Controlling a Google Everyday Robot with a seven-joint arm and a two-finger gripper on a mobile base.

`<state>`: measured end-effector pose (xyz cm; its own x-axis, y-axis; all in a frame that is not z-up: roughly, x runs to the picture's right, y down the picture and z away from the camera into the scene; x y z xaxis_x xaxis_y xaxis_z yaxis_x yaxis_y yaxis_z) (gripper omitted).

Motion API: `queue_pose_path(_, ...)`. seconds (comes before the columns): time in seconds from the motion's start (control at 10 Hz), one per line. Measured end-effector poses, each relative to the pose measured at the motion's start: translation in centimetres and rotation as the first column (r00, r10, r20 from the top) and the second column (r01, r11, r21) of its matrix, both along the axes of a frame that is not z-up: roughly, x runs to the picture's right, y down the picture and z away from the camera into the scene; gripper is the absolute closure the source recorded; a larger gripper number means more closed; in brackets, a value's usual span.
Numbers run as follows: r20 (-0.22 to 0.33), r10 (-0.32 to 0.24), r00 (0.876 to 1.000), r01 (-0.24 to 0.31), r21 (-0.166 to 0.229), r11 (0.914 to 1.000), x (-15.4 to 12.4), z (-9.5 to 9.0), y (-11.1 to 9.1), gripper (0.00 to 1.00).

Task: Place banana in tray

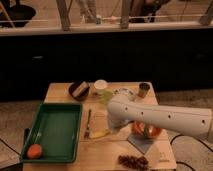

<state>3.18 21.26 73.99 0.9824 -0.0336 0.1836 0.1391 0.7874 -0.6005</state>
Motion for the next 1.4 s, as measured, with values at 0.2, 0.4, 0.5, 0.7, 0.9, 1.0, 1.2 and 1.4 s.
queue_pose_path(0.2, 0.005, -0.010, 1.000, 0.010, 0.008, 0.9999, -2.0, -0.2, -0.7, 1.00)
queue_pose_path(0.4, -0.002, -0.019, 1.000, 0.019, 0.021, 0.9996, -2.3, 0.0, -1.4, 1.00)
queue_pose_path(0.5, 0.003, -0.025, 1.000, 0.025, 0.023, 0.9994, -2.7, 0.1, -1.5, 1.00)
queue_pose_path(0.7, 0.015, -0.045, 0.999, 0.045, 0.031, 0.9985, -4.3, 0.2, -1.8, 1.00)
queue_pose_path(0.9, 0.024, -0.064, 0.998, 0.063, 0.044, 0.9970, -5.8, 0.0, -2.7, 1.00)
queue_pose_path(1.0, 0.030, -0.073, 0.997, 0.071, 0.048, 0.9963, -5.9, 0.0, -2.9, 1.00)
queue_pose_path(1.2, 0.044, -0.092, 0.995, 0.090, 0.053, 0.9945, -6.5, -0.1, -3.3, 1.00)
queue_pose_path(1.4, 0.062, -0.117, 0.991, 0.113, 0.059, 0.9918, -8.3, -0.5, -3.9, 1.00)
